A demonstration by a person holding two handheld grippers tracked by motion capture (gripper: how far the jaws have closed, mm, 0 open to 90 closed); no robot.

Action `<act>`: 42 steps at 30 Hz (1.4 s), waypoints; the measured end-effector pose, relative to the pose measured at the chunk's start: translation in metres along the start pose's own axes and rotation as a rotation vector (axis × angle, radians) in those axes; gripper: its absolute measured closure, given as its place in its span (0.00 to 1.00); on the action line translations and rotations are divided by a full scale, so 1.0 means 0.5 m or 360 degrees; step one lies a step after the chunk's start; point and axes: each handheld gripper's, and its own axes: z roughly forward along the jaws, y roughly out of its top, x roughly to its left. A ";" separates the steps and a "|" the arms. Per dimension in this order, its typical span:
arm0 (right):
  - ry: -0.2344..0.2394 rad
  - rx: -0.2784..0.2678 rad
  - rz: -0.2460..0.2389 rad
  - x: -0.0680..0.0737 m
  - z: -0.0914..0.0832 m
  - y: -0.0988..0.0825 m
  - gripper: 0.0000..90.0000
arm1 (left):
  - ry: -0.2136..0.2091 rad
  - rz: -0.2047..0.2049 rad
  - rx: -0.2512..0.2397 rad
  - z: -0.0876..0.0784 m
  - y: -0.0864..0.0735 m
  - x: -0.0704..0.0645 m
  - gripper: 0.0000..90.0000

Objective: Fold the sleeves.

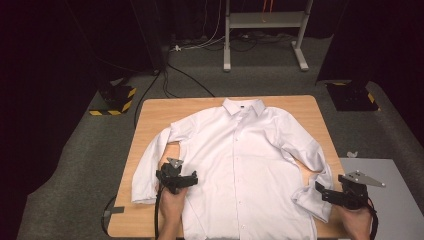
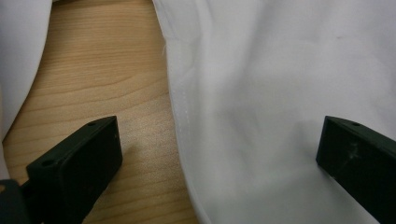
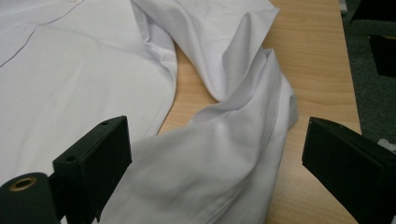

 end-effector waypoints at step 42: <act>0.0156 0.0011 -0.0088 -0.025 0.007 0.016 0.94 | -0.0003 -0.0006 -0.0002 0.000 0.000 0.001 0.01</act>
